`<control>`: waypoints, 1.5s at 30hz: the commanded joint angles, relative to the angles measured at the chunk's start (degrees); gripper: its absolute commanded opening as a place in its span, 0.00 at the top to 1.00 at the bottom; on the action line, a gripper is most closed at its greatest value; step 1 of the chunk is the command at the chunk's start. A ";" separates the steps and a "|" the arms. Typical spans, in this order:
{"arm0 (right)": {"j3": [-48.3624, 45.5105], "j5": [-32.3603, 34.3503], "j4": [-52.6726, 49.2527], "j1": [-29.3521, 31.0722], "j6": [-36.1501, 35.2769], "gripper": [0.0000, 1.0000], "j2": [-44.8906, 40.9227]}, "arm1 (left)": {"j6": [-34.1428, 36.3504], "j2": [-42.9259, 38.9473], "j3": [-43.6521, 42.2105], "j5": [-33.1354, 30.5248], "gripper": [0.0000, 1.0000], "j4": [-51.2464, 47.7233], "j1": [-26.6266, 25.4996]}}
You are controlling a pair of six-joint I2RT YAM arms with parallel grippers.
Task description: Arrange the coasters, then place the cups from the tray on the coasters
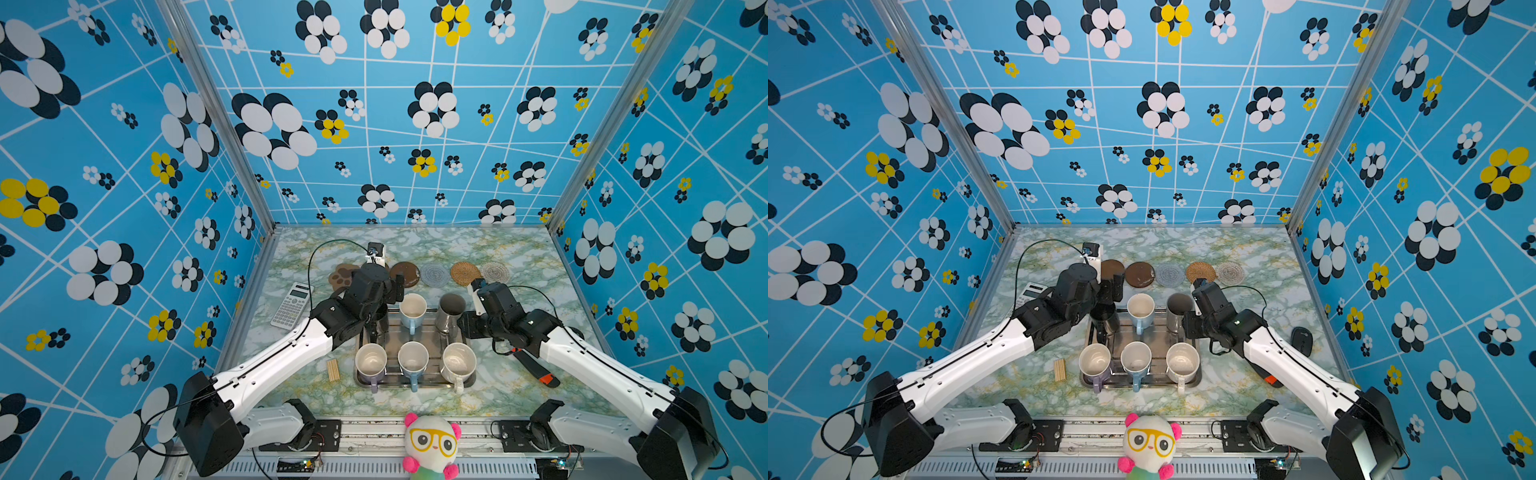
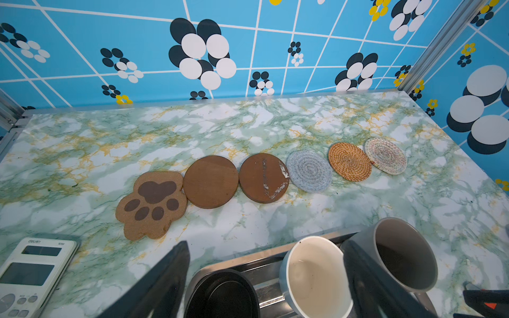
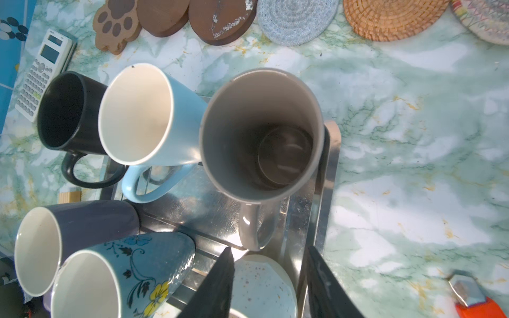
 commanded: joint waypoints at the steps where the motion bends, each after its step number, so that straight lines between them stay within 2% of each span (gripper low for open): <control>1: -0.54 -0.29 2.35 0.68 1.35 0.55 1.55 | 0.30 -0.23 -0.60 0.18 0.11 1.16 0.68; 12: 1.09 -0.58 3.60 1.88 2.39 0.54 5.75 | -0.48 -1.58 -2.00 2.14 0.11 1.67 2.16; 23: 3.06 2.39 2.05 2.44 3.97 0.55 10.88 | -1.22 -2.46 -2.74 3.65 0.11 1.67 3.24; 38: 5.51 3.20 0.86 2.64 4.67 0.65 16.27 | -1.41 -2.34 -2.98 4.92 0.11 1.63 4.11; 45: 6.28 4.24 0.10 2.71 4.72 0.74 17.06 | -1.53 -2.21 -3.15 5.41 0.11 1.98 4.47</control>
